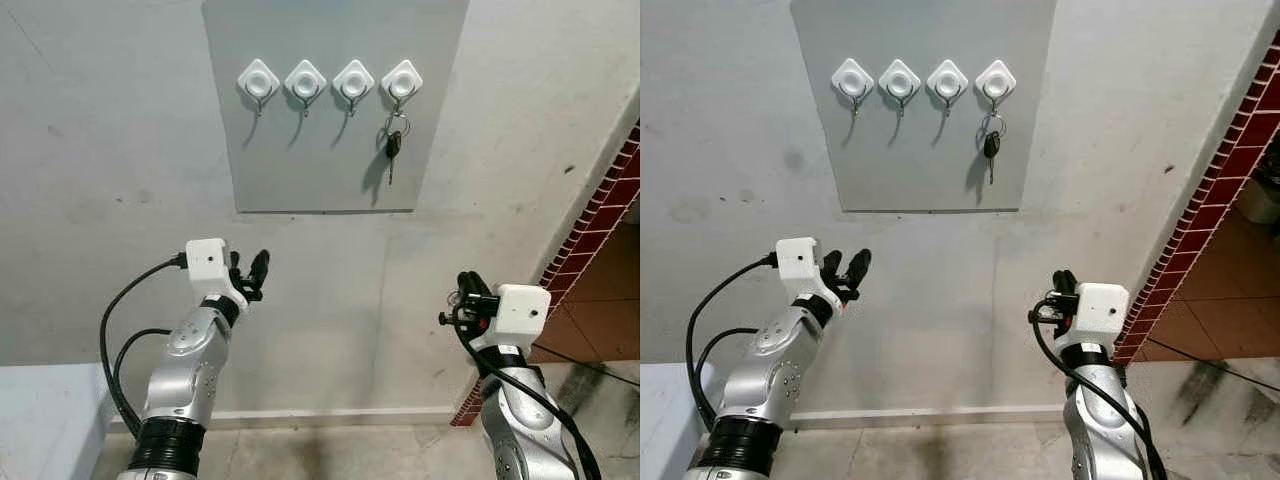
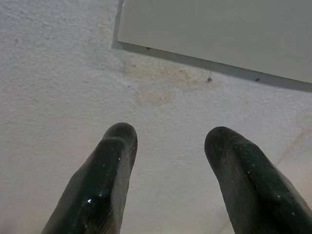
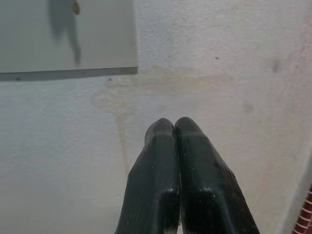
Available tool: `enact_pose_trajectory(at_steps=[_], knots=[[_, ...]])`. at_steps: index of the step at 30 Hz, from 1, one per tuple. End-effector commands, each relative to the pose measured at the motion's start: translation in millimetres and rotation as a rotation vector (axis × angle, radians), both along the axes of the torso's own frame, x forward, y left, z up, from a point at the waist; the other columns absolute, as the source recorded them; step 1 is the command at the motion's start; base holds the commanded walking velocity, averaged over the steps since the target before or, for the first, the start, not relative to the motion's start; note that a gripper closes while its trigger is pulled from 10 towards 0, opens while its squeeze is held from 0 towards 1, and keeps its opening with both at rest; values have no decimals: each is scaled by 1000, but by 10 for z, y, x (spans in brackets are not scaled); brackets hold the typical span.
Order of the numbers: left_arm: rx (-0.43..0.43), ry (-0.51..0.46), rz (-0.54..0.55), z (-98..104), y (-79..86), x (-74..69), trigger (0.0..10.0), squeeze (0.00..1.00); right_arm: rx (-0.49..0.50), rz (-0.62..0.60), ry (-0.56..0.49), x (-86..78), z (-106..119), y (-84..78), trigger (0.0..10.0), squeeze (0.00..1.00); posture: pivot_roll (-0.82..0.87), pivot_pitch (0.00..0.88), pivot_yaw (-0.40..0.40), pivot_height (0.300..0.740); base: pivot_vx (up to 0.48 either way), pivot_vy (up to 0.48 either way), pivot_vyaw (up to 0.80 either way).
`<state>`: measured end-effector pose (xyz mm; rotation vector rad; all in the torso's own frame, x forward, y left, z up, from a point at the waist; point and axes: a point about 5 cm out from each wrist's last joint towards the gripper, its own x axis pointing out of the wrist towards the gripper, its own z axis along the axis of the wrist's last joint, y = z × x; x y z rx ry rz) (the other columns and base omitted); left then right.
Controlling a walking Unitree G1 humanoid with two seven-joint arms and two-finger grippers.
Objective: Hang keys on a hook
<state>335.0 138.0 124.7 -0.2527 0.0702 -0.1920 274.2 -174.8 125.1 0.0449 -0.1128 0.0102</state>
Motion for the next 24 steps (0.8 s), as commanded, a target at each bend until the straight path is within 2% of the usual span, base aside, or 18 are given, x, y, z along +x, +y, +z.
enact_pose_trajectory(at_steps=[1,4,12,18,22,24], knots=[[4,-19,-10,42,8,2,10000,0,-5,16,-32,23,76,25,10000,0,-26,0,11,740,0,0,0],[-7,-25,-17,49,10,-1,10000,0,-6,21,-31,24,75,32,10000,0,-26,0,10,740,0,0,0],[-6,-23,-7,50,10,0,10000,0,-7,36,-25,20,64,42,10000,0,-25,0,9,740,315,0,0],[9,-43,-13,70,-26,-5,10000,0,-31,65,-19,23,60,61,10000,0,-26,0,6,740,0,0,0],[10,-57,-26,115,-58,13,10000,0,-36,94,-21,47,78,81,10000,0,-24,0,5,740,0,0,0],[33,-106,-70,254,-139,75,10000,0,-59,148,-41,125,153,111,10000,0,-24,0,6,740,0,0,0]])
